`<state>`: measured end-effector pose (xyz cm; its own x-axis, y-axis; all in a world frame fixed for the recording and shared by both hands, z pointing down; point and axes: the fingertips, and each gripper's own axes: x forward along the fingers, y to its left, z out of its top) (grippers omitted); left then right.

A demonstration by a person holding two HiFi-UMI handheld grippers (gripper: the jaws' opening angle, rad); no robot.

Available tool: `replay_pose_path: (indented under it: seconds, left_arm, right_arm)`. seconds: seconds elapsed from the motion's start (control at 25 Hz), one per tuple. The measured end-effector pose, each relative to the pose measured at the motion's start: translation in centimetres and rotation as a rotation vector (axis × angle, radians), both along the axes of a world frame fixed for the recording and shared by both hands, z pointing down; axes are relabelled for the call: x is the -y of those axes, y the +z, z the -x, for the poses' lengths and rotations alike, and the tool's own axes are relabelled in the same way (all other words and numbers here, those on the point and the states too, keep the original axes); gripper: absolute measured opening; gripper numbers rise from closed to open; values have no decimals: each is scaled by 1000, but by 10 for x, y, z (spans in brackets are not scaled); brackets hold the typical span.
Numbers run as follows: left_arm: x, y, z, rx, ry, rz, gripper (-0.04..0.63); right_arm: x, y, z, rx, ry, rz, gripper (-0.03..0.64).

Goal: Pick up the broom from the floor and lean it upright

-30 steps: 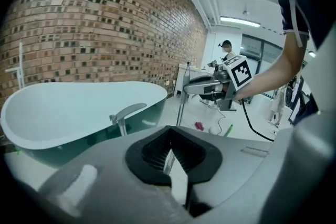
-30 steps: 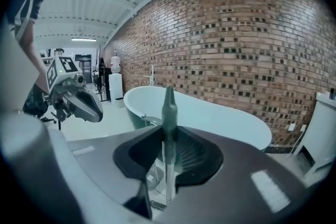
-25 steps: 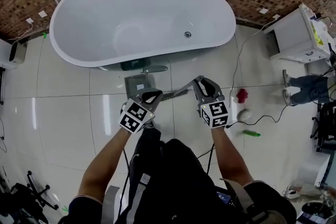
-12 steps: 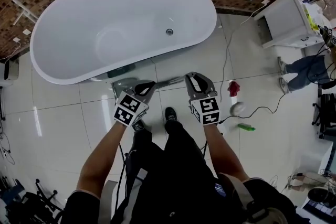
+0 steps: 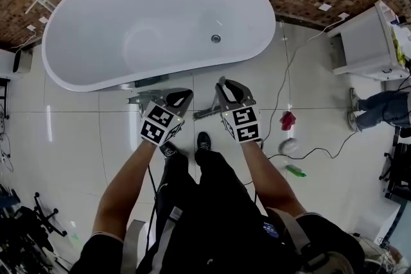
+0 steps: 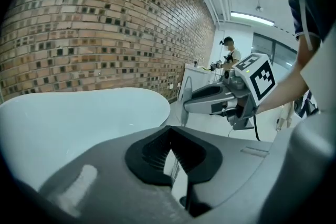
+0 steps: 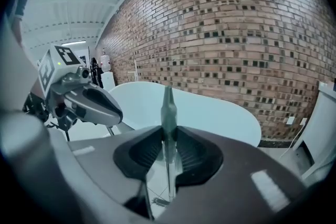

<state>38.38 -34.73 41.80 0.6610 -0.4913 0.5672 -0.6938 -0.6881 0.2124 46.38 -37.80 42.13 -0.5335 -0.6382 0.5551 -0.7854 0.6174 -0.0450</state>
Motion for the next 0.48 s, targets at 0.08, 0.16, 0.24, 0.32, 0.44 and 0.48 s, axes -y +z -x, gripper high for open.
replay_pose_path:
  seconds: [0.08,0.16,0.24,0.32,0.44,0.48]
  left_arm:
    - [1,-2,5,-7,-45,1,2]
    - [1,-5,10,-17,-87,-3,2]
    - [0,-8,16,-21,-124,-10,2]
    - [-3,-9,23,-17,-152,-15,2]
    - [-3,-12,33,-22,-203,-15,0]
    - [-3,-14,37,-26,-221,-16,2]
  right_arm:
    - [10,6,14,11,-38,8,84]
    - [21,10,30,19,-76,10,84]
    - [32,13,45,28,-109,11,84]
    - [40,18,60,32,-139,15,84]
    - [55,26,79,24,-175,19,84]
    - [61,29,86,21,-182,20,84]
